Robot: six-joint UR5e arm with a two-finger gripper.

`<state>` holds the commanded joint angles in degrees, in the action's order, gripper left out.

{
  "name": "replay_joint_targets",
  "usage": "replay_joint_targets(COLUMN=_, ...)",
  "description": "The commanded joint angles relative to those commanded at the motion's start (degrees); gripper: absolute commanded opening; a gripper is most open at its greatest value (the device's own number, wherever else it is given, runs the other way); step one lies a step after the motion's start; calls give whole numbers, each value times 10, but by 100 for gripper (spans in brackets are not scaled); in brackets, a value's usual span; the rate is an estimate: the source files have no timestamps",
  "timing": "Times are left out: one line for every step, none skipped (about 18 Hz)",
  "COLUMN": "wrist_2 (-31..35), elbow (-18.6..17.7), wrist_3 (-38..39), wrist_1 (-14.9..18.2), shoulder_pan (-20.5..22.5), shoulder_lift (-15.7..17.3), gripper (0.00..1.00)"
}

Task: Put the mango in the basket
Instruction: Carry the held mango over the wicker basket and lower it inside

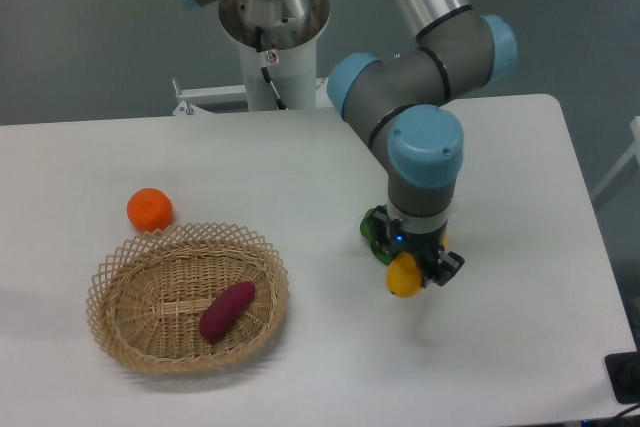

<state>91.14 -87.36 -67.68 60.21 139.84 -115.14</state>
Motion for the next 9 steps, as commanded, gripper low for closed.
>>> replay_joint_targets(wrist_2=0, elbow=0, wrist_3=9, wrist_1=0, shoulder_pan=-9, shoulder_lift=0, gripper=49)
replay_joint_targets(wrist_2=1, elbow=0, wrist_3=21, wrist_1=0, shoulder_pan=-19, shoulder_lift=-1, gripper=49)
replay_joint_targets(wrist_2=3, elbow=-1, wrist_3=34, wrist_1=0, shoulder_pan=-27, shoulder_lift=-3, gripper=49)
replay_joint_targets(wrist_2=4, elbow=-2, wrist_3=45, wrist_1=-1, shoulder_pan=-36, shoulder_lift=-4, gripper=49)
replay_joint_targets(wrist_2=4, elbow=-3, wrist_3=51, wrist_1=-1, shoulder_pan=-46, shoulder_lift=-4, gripper=49)
replay_joint_targets(wrist_2=4, elbow=-7, wrist_3=55, wrist_1=-1, shoulder_pan=-54, shoulder_lift=-3, gripper=49)
replay_joint_targets(wrist_2=5, elbow=-7, wrist_3=59, wrist_1=0, shoulder_pan=-66, shoulder_lift=-1, gripper=49)
replay_joint_targets(wrist_2=7, elbow=-7, wrist_3=68, wrist_1=-1, shoulder_pan=-78, shoulder_lift=-1, gripper=49)
replay_joint_targets(wrist_2=7, elbow=-9, wrist_3=77, wrist_1=-1, shoulder_pan=-90, shoulder_lift=-1, gripper=49)
